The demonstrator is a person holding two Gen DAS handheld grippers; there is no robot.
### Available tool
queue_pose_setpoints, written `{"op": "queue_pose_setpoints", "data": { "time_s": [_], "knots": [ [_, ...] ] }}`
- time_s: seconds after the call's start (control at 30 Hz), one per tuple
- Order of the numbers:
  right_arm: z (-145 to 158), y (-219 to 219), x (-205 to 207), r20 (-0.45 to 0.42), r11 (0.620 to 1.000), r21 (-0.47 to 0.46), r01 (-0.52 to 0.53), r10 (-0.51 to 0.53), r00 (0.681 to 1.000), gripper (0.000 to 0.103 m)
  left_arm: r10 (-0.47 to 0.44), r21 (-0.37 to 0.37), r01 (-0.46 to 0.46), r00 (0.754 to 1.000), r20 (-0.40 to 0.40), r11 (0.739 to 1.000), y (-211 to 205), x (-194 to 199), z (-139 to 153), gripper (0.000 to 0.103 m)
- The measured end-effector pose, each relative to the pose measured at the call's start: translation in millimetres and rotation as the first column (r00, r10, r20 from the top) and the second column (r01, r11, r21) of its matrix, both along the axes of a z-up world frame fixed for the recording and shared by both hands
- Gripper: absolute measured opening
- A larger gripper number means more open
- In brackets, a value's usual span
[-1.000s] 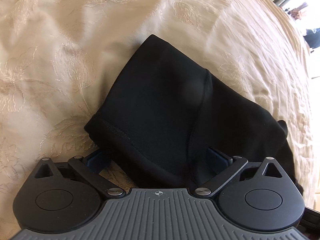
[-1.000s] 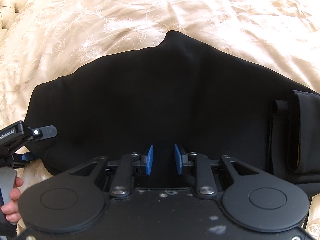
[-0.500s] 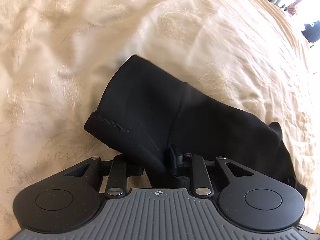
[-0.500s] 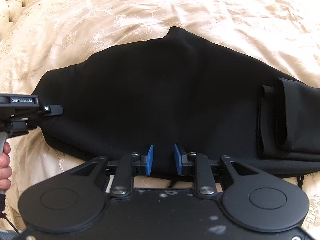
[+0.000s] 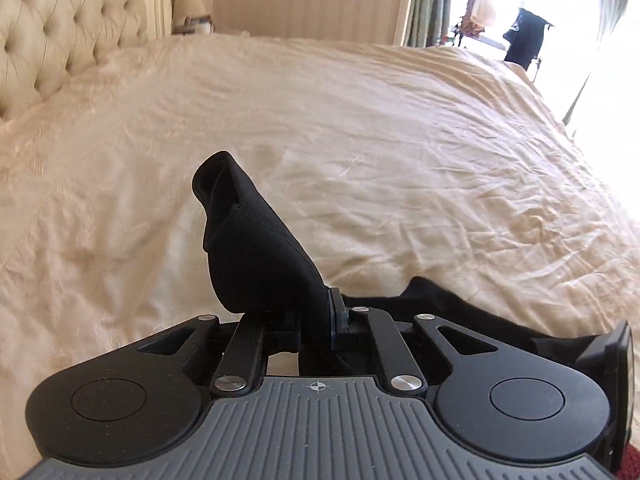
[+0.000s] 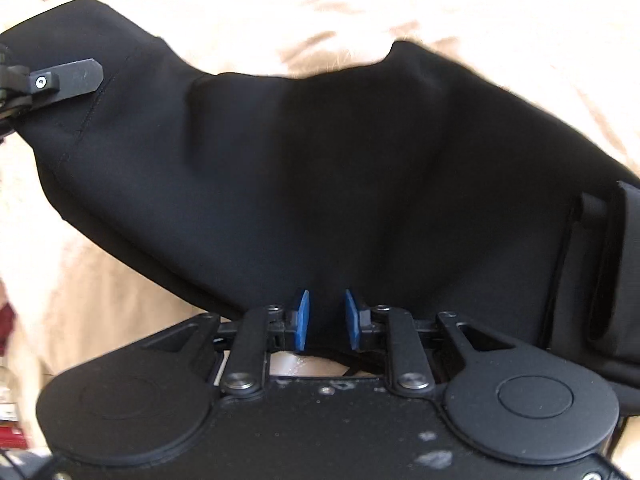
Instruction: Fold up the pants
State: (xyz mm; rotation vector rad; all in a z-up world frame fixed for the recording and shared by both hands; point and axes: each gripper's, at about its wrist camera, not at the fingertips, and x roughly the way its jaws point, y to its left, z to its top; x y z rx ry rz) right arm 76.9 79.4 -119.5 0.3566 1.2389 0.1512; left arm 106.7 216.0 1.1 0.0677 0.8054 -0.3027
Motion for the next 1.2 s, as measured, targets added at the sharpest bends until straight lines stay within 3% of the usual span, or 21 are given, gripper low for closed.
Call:
{"op": "queue_pose_setpoints", "data": {
  "time_s": [0.13,0.3,0.4,0.5,0.63,0.77,1.03,1.2],
  "knots": [
    [39,-57,-27,0.095,0.995,0.081,0.066,-0.073,0.993,0.022,-0.101,0.032,0.098,0.989,0.110,0.995,-51,-30,34,0.011],
    [52,-136,-61,0.122,0.990,0.044,0.136,-0.140,0.983,0.025,-0.292,0.047,0.288,0.941,0.170,0.956,-138,-67,39,0.011],
    [43,-188,-84,0.093,0.974,0.016,0.227,-0.228,0.969,0.025,-0.403,0.019,0.404,0.908,0.115,0.915,-191,-81,15,0.012],
    [32,-232,-107,0.069,0.951,-0.031,0.308,-0.305,0.950,0.025,-0.482,-0.021,0.481,0.875,-0.040,0.876,-239,-83,-24,0.016],
    [23,-278,-140,0.034,0.919,-0.070,0.388,-0.386,0.922,0.025,-0.537,0.006,0.544,0.829,-0.159,0.839,-277,-90,-62,0.019],
    [27,-309,-173,0.047,0.914,-0.067,0.401,-0.399,0.916,0.022,-0.548,0.035,0.556,0.826,-0.127,0.830,-279,-103,-60,0.019],
    [38,-327,-196,0.040,0.873,-0.017,0.487,-0.486,0.873,0.025,-0.517,0.000,0.521,0.846,-0.130,0.853,-280,-106,-52,0.023],
    [41,-336,-198,0.042,0.848,-0.031,0.529,-0.528,0.848,0.025,-0.563,0.022,0.568,0.820,-0.100,0.823,-309,-112,-48,0.026]
  ]
}}
